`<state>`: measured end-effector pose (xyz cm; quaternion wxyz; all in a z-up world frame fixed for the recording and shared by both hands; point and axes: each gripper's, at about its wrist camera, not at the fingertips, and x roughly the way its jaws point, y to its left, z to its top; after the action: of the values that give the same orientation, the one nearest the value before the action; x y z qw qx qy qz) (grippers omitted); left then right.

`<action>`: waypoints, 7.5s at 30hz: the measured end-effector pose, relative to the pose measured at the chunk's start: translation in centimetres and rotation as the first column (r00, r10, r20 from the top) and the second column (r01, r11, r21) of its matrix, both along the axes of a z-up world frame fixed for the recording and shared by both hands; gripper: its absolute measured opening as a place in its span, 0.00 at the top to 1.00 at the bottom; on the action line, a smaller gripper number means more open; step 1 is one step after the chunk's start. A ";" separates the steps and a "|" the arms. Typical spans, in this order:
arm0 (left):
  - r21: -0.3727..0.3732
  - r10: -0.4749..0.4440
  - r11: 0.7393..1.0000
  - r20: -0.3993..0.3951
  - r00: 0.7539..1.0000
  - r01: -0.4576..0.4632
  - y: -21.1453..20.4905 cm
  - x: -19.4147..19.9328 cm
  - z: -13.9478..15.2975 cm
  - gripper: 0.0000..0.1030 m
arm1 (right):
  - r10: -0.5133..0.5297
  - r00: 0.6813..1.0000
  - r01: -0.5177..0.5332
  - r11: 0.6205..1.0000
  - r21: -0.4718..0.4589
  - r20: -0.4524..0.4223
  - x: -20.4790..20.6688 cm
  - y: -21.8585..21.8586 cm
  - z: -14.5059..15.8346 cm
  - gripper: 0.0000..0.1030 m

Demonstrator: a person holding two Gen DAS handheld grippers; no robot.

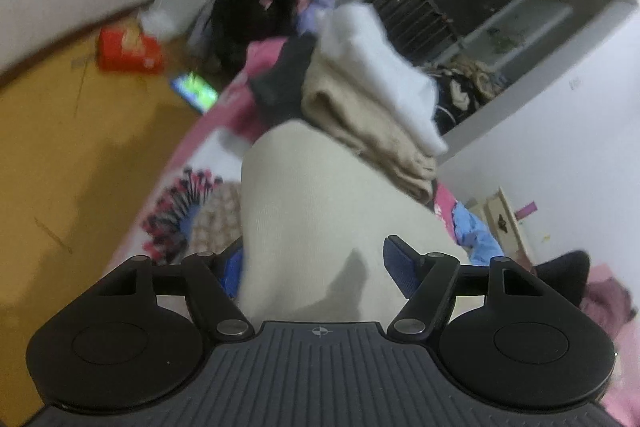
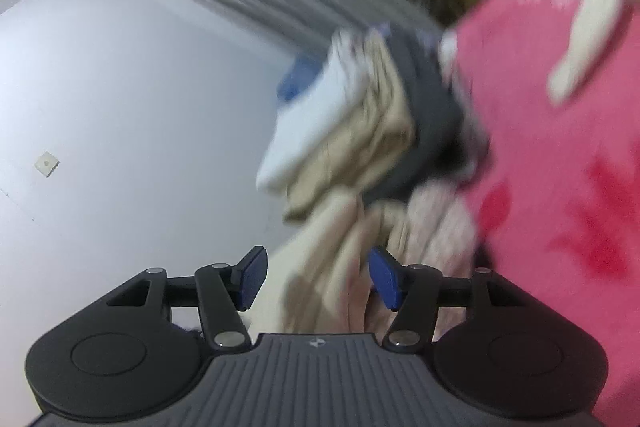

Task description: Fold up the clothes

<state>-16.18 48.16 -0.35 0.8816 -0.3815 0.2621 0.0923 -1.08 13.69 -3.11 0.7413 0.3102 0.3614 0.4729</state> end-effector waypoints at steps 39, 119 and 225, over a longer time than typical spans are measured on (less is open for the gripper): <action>-0.064 -0.108 0.992 0.042 0.993 0.110 -1.5 3.3 -4.9 0.30 | 0.118 0.971 -0.087 0.985 -0.151 0.207 -6.9 2.6 -1.3 0.71; 0.485 -0.006 0.870 -0.160 0.987 0.084 -30.1 -11.0 11.5 0.16 | 0.197 0.861 0.072 0.865 -0.496 0.468 -23.3 -18.1 9.9 0.00; 0.631 0.256 0.773 -0.218 0.942 -0.064 -32.3 -16.8 8.9 0.00 | 0.251 0.860 0.167 0.686 -0.708 0.445 -28.7 -12.9 11.1 0.00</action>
<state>-33.01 15.81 8.60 0.8976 -0.0768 0.3108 0.3032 -29.78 0.74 7.95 0.8586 -0.1537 0.3170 0.3723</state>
